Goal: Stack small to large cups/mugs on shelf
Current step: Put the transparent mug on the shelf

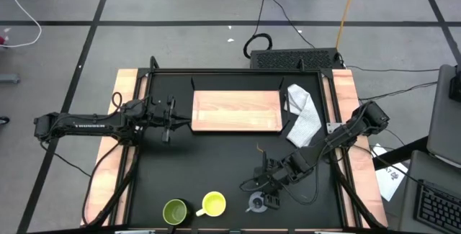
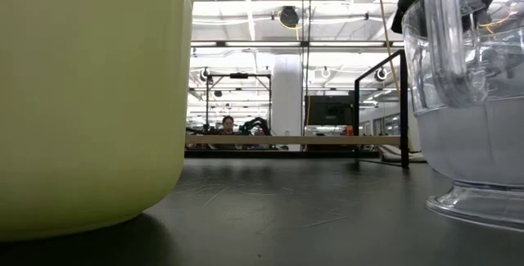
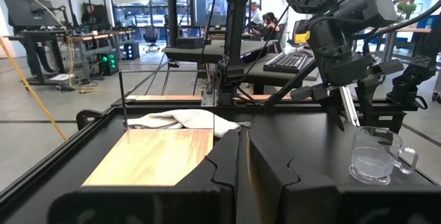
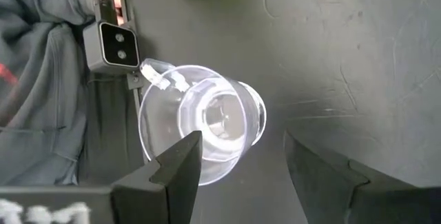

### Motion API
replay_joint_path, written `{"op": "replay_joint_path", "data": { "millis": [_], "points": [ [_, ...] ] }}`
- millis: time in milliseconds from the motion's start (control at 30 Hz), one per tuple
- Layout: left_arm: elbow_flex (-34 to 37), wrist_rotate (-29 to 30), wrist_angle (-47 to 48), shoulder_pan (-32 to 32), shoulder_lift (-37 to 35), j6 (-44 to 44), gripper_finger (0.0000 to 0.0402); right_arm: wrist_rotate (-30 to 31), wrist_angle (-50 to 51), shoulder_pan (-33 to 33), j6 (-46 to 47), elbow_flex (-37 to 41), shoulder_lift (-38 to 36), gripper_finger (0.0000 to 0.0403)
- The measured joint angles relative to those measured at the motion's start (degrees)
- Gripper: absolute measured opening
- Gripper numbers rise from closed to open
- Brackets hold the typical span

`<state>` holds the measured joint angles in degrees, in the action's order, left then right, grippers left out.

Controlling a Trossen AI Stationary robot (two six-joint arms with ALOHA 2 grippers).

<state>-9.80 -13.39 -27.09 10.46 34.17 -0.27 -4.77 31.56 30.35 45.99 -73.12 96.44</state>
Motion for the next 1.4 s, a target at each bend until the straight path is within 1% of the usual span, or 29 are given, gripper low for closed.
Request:
{"op": "replay_joint_path", "data": {
  "millis": [200, 267, 433, 600, 700, 1033, 1200, 1300, 1400],
  "points": [
    [0.0, 0.0, 0.0, 0.0, 0.0, 0.0, 0.0033, 0.2, -0.1, 1.1, -1.8, 0.0, 0.0, 0.0199],
    [0.0, 0.0, 0.0, 0.0, 0.0, 0.0, 0.0033, 1.2, -0.1, 1.5, -2.8, 0.0, 0.0, 0.0199],
    [0.0, 0.0, 0.0, 0.0, 0.0, 0.0, 0.0033, 5.0, -1.5, 2.6, -9.3, 0.0, 0.0, 0.0199],
    [0.0, 0.0, 0.0, 0.0, 0.0, 0.0, 0.0033, 5.2, -4.6, 2.8, -15.1, 0.2, 0.0, 0.0199],
    [0.0, 0.0, 0.0, 0.0, 0.0, 0.0, 0.0033, 5.1, -6.7, 2.8, -16.6, 1.7, 0.0, 0.0199],
    [0.0, 0.0, 0.0, 0.0, 0.0, 0.0, 0.0033, 4.8, -6.7, 2.3, -15.1, 2.7, 0.3, 0.0199],
    [0.0, 0.0, 0.0, 0.0, 0.0, 0.0, 0.0033, 4.7, -5.8, 1.8, -11.2, 2.7, 1.6, 0.0199],
    [0.0, 0.0, 0.0, 0.0, 0.0, 0.0, 0.0033, 3.0, -5.3, 1.9, -10.1, 2.7, 2.7, 0.0199],
    [0.0, 0.0, 0.2, 0.0, 0.0, 0.0, 0.0033, 2.6, -5.3, 1.9, -9.2, 2.7, 3.3, 0.0199]
  ]
}}
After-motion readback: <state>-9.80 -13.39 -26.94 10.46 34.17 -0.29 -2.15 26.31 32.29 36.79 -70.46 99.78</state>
